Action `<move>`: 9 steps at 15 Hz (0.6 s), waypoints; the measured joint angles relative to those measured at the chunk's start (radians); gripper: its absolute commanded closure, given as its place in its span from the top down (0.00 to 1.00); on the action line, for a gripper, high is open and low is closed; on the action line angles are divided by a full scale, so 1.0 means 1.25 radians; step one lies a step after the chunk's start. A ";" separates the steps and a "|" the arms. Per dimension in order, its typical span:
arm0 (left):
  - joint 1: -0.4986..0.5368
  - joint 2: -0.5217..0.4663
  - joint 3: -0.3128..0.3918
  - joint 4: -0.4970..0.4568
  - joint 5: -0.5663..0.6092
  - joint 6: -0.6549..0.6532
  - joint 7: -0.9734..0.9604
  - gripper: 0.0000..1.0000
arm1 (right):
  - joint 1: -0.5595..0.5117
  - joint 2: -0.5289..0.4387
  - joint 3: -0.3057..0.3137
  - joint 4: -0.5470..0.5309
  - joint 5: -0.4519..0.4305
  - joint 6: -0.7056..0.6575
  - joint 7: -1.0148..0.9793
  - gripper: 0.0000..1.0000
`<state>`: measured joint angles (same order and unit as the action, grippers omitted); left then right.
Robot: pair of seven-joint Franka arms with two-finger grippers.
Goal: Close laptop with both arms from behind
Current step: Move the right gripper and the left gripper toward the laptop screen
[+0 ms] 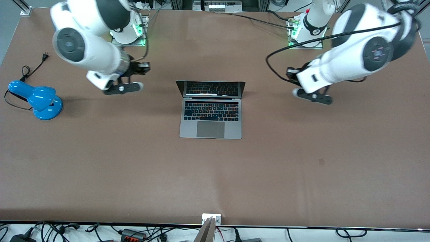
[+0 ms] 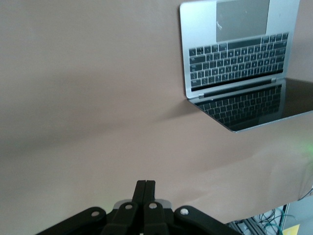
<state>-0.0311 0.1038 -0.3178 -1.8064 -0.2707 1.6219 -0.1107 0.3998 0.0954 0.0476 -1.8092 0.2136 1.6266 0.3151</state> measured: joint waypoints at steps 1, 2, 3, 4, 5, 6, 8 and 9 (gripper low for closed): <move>0.000 0.002 -0.017 -0.017 0.000 0.013 0.000 0.00 | 0.034 -0.002 0.001 -0.024 0.001 0.037 0.036 0.00; -0.001 0.005 -0.031 -0.029 0.000 0.021 0.000 0.00 | 0.071 -0.006 0.002 -0.050 0.001 0.076 0.071 0.00; -0.001 0.009 -0.042 -0.035 0.000 0.025 0.000 0.00 | 0.109 -0.012 0.003 -0.081 0.001 0.119 0.107 0.00; -0.001 0.015 -0.054 -0.039 -0.001 0.028 0.000 0.00 | 0.144 -0.021 0.003 -0.111 0.001 0.160 0.139 0.00; 0.000 0.022 -0.067 -0.041 -0.001 0.033 0.000 0.00 | 0.179 -0.030 0.004 -0.141 0.001 0.197 0.165 0.00; -0.001 0.030 -0.078 -0.043 -0.001 0.043 -0.001 0.00 | 0.208 -0.038 0.004 -0.169 0.001 0.229 0.186 0.00; -0.004 0.049 -0.098 -0.046 -0.001 0.070 -0.005 0.00 | 0.242 -0.051 0.004 -0.213 0.001 0.279 0.203 0.00; -0.010 0.060 -0.106 -0.049 -0.001 0.088 -0.016 0.00 | 0.250 -0.054 0.004 -0.234 0.001 0.308 0.204 0.00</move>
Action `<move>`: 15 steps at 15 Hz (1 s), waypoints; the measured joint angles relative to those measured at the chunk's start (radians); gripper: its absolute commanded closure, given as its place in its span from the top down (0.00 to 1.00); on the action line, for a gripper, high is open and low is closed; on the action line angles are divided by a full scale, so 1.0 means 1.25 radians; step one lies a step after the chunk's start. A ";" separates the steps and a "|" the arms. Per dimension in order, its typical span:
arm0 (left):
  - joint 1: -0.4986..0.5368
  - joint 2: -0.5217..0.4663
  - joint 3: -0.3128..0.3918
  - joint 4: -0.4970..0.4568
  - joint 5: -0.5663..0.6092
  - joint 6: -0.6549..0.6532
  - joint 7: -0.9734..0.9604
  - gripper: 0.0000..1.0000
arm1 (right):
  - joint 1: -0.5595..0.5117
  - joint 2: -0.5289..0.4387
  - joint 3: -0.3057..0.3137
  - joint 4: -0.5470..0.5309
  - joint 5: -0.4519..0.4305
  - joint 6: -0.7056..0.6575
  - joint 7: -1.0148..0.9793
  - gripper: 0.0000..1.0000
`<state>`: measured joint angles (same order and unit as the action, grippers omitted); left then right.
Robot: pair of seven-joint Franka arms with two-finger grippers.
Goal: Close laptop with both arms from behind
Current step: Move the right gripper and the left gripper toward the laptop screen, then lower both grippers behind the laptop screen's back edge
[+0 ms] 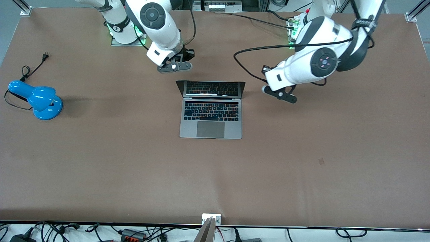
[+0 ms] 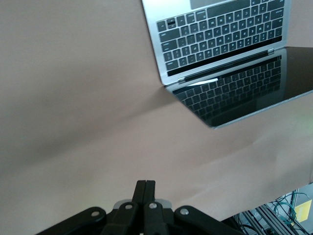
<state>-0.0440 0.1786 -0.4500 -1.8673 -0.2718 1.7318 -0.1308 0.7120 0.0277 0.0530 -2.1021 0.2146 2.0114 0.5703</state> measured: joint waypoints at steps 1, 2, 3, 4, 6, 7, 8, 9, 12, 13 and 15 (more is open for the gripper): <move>-0.013 0.011 -0.004 -0.005 0.000 0.020 -0.012 0.00 | 0.004 -0.001 0.000 -0.023 0.000 0.035 0.000 0.00; -0.028 0.021 -0.006 -0.013 0.000 0.041 -0.026 0.00 | 0.008 -0.001 -0.001 -0.044 0.000 0.069 0.000 0.00; -0.044 0.030 -0.007 -0.022 0.000 0.063 -0.044 0.00 | 0.012 -0.001 -0.001 -0.063 0.000 0.099 0.000 0.00; -0.062 0.037 -0.008 -0.032 0.000 0.085 -0.063 0.00 | 0.016 -0.001 -0.001 -0.076 0.000 0.120 0.000 0.00; -0.089 0.048 -0.009 -0.044 0.000 0.110 -0.084 0.00 | 0.020 -0.001 -0.001 -0.087 0.000 0.133 0.000 0.00; -0.096 0.052 -0.009 -0.047 0.000 0.115 -0.088 0.00 | 0.020 -0.001 -0.001 -0.088 -0.001 0.134 0.000 0.00; -0.100 0.053 -0.009 -0.050 0.000 0.119 -0.090 0.00 | 0.020 -0.002 -0.002 -0.088 -0.001 0.134 0.000 0.00; -0.105 0.053 -0.009 -0.054 0.000 0.127 -0.093 0.00 | 0.020 -0.002 -0.002 -0.088 -0.001 0.134 0.000 0.00; -0.116 0.059 -0.009 -0.069 0.000 0.164 -0.107 0.00 | 0.021 -0.002 -0.002 -0.093 -0.001 0.136 0.000 0.00; -0.118 0.064 -0.009 -0.073 0.000 0.177 -0.109 0.00 | 0.023 -0.002 -0.002 -0.097 -0.001 0.141 0.000 0.00; -0.122 0.074 -0.009 -0.075 0.000 0.191 -0.115 0.00 | 0.026 -0.002 -0.002 -0.103 -0.001 0.163 0.000 0.00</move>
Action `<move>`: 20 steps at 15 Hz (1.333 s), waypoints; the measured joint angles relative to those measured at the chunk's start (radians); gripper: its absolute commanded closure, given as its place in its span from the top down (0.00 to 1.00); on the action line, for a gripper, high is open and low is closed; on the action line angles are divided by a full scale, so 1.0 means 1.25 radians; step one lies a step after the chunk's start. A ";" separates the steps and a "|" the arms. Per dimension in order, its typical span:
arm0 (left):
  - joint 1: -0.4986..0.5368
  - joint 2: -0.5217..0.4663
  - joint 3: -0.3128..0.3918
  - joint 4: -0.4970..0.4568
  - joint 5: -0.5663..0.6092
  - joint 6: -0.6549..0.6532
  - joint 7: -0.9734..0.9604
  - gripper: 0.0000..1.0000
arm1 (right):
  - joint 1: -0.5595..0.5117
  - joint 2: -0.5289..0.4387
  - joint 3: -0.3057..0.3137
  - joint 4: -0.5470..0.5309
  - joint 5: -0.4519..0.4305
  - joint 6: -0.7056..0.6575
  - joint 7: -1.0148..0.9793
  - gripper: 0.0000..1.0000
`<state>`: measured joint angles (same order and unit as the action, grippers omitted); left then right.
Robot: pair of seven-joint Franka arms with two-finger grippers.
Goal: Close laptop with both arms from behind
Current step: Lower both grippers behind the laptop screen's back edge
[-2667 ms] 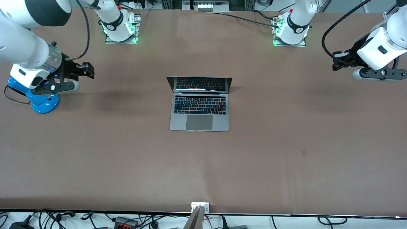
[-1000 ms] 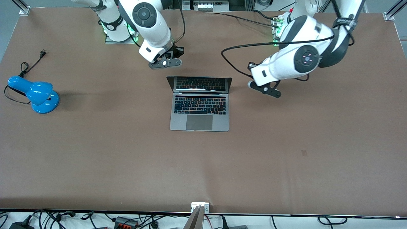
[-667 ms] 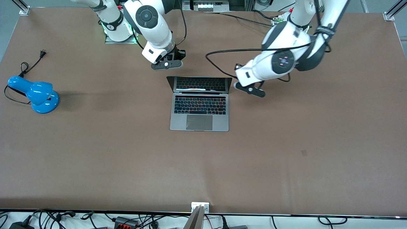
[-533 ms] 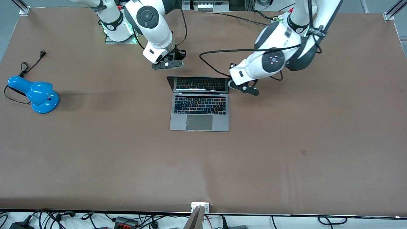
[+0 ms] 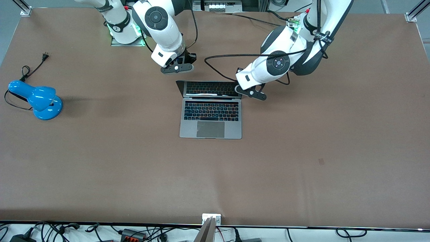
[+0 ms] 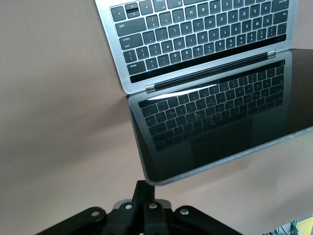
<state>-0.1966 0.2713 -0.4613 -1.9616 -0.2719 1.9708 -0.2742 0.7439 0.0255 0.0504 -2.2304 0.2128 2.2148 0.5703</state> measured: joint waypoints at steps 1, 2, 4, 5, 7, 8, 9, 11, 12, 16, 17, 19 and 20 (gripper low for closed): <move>-0.002 0.003 0.000 0.000 0.000 0.005 -0.007 0.00 | 0.001 0.000 0.000 -0.004 0.000 0.014 0.000 0.00; -0.006 0.006 0.000 0.000 0.000 0.013 -0.014 0.00 | 0.001 0.001 0.000 -0.008 0.000 0.029 0.000 0.00; -0.014 0.014 0.000 0.000 0.000 0.032 -0.027 0.00 | 0.002 0.004 0.000 -0.014 0.000 0.062 0.000 0.00; -0.018 0.019 0.000 0.000 0.000 0.040 -0.030 0.00 | 0.002 0.006 0.000 -0.016 -0.002 0.076 0.000 0.00; -0.020 0.027 0.000 0.000 0.000 0.050 -0.033 0.00 | 0.002 0.009 -0.001 -0.019 -0.017 0.097 0.000 0.00; -0.020 0.030 0.000 0.000 0.000 0.053 -0.033 0.00 | 0.002 0.010 -0.001 -0.020 -0.030 0.109 0.000 0.00; -0.020 0.031 0.000 0.000 0.000 0.054 -0.034 0.00 | 0.002 0.014 -0.002 -0.020 -0.038 0.124 0.000 0.00; -0.020 0.031 0.000 0.000 0.000 0.055 -0.035 0.00 | 0.002 0.022 -0.004 -0.021 -0.043 0.157 0.000 0.00; -0.020 0.031 0.000 0.001 0.000 0.057 -0.036 0.00 | 0.001 0.028 -0.007 -0.021 -0.044 0.174 0.000 0.00; -0.019 0.031 0.000 0.004 0.000 0.066 -0.039 0.00 | -0.007 0.035 -0.014 -0.021 -0.046 0.205 0.000 0.00; -0.019 0.032 0.001 0.005 0.000 0.071 -0.040 0.00 | -0.009 0.036 -0.015 -0.021 -0.046 0.216 0.000 0.00; -0.019 0.035 0.002 0.008 0.000 0.077 -0.041 0.00 | -0.015 0.042 -0.017 -0.021 -0.046 0.244 0.000 0.00; -0.018 0.039 0.002 0.012 0.000 0.081 -0.041 0.00 | -0.017 0.048 -0.017 -0.022 -0.046 0.257 0.000 0.00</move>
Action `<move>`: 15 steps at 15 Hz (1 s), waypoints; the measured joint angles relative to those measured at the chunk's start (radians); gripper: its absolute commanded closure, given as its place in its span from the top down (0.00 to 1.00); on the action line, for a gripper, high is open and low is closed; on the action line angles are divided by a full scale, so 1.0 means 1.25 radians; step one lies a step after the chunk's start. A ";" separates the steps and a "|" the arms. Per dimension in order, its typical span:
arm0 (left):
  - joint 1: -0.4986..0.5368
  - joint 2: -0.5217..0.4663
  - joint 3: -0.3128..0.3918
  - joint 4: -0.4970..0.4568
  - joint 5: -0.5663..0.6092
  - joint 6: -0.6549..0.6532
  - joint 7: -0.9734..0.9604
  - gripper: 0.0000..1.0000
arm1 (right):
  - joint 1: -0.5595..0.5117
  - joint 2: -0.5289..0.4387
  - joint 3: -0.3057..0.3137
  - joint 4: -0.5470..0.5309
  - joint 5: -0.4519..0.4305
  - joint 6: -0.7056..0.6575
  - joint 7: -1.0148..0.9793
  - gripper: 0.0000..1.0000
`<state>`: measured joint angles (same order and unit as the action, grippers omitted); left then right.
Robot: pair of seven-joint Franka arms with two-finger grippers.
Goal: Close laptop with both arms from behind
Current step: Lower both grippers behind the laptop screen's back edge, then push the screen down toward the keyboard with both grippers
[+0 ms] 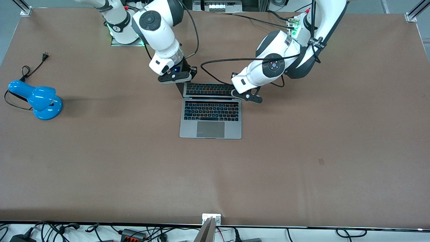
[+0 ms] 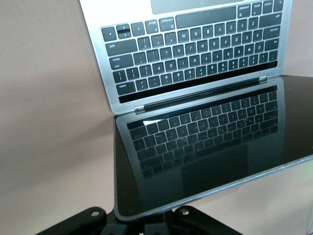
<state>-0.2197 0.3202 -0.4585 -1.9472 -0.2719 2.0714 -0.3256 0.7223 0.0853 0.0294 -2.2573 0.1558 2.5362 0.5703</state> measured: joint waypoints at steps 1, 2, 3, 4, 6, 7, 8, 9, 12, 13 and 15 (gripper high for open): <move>0.000 0.006 0.001 0.006 0.000 0.002 0.000 0.00 | -0.001 0.007 0.000 0.000 0.000 0.013 0.000 0.00; 0.001 0.012 0.002 0.012 0.000 0.004 0.000 0.00 | -0.001 0.013 0.000 0.000 0.000 0.025 0.000 0.00; 0.001 0.020 0.003 0.019 0.000 0.005 0.000 0.00 | -0.001 0.019 0.000 0.000 0.000 0.038 0.000 0.00; 0.001 0.026 0.004 0.026 0.000 0.006 0.000 0.00 | -0.001 0.025 0.000 0.000 0.000 0.049 0.000 0.00; 0.001 0.038 0.005 0.038 0.000 0.008 0.000 0.00 | -0.008 0.035 -0.001 0.000 0.000 0.077 0.000 0.00; 0.001 0.042 0.005 0.042 0.000 0.013 0.000 0.00 | -0.012 0.040 -0.001 0.000 0.000 0.091 0.000 0.00; 0.001 0.045 0.005 0.044 0.000 0.020 0.000 0.00 | -0.015 0.046 -0.002 0.000 0.000 0.103 0.000 0.00; 0.001 0.049 0.006 0.045 0.000 0.028 0.000 0.00 | -0.018 0.052 -0.002 0.000 0.000 0.116 0.000 0.00; 0.001 0.065 0.007 0.047 0.002 0.049 0.000 0.00 | -0.029 0.075 -0.003 0.000 0.000 0.170 0.000 0.00; 0.002 0.073 0.009 0.054 0.011 0.054 0.000 0.00 | -0.033 0.084 -0.003 0.001 0.000 0.185 0.000 0.00; 0.003 0.092 0.011 0.075 0.028 0.055 -0.007 0.00 | -0.038 0.104 -0.003 0.007 0.000 0.205 -0.001 0.00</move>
<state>-0.2166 0.4358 -0.4454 -1.8531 -0.2373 2.1405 -0.3346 0.6743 0.2154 0.0257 -2.2487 0.1557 2.7918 0.5694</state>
